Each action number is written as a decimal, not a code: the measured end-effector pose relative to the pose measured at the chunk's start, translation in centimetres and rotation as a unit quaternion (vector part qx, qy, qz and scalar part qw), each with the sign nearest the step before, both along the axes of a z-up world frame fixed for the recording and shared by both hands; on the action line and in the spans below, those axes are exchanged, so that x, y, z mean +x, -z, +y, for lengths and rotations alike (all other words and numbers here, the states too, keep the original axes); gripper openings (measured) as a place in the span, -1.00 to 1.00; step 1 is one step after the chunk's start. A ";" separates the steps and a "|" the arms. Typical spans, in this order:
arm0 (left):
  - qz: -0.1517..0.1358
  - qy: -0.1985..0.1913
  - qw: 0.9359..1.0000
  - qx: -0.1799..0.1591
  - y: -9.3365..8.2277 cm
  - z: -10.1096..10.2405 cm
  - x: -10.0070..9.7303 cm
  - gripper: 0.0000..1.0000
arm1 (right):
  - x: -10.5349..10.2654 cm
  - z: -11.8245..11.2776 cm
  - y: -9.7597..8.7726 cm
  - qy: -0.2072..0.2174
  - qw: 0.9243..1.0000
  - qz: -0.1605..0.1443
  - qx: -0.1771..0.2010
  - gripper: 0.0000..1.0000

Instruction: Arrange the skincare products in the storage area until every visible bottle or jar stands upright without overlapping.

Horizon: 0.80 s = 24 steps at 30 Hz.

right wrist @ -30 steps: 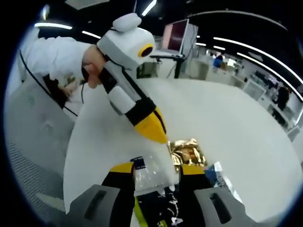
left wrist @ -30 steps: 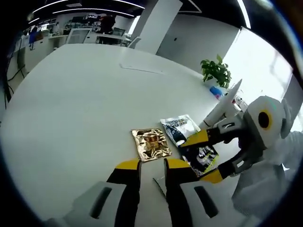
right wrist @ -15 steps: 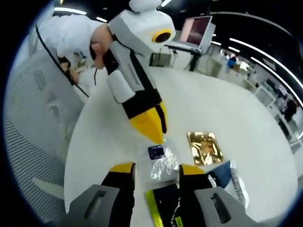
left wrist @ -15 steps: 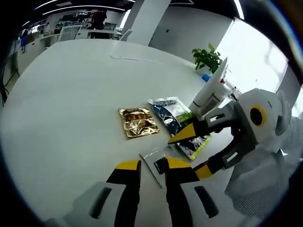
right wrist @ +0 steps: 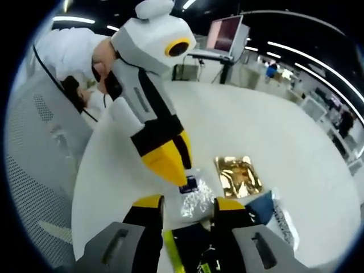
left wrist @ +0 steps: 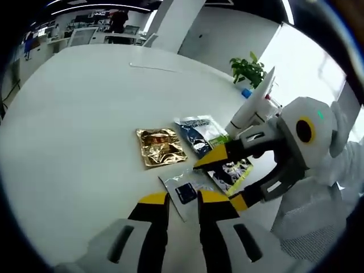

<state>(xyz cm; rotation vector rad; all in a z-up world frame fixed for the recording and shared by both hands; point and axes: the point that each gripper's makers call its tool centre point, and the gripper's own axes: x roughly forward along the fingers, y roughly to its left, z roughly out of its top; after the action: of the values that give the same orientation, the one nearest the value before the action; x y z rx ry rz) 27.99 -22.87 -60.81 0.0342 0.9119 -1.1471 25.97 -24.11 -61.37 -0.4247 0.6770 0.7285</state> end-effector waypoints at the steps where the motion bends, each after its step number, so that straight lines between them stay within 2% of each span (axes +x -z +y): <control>1: 0.001 0.003 1.000 0.001 0.0 0.0 -0.1 -0.73 | 0.2 -0.1 0.2 0.002 1.000 0.001 0.002 -0.43; 4: 0.000 0.001 1.000 -0.005 -0.4 0.1 0.2 -0.71 | 0.3 -0.1 0.0 -0.005 1.000 -0.005 -0.003 -0.39; 9: -0.015 -0.041 0.999 -0.019 -1.5 0.4 3.3 -0.72 | 2.5 -1.0 -1.4 0.019 0.999 -0.030 0.001 -0.41; 14: -0.015 -0.065 0.998 -0.020 -1.7 -0.1 5.4 -0.72 | 4.7 -1.8 -2.0 0.041 0.998 -0.049 -0.016 -0.59; 19: -0.009 -0.065 0.998 -0.012 -0.7 -1.0 5.8 -0.73 | 5.6 -2.1 -1.2 0.055 0.998 -0.035 -0.012 -0.64; 24: 0.000 -0.066 0.998 -0.004 0.0 -1.3 5.5 -0.74 | 5.7 -2.6 0.1 0.054 0.998 -0.024 -0.028 -0.73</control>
<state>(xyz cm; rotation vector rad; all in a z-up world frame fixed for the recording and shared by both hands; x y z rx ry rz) 33.45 -24.17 -60.84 -0.0323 0.8951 -1.0282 31.65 -26.68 -61.42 -0.4533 0.6707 0.5968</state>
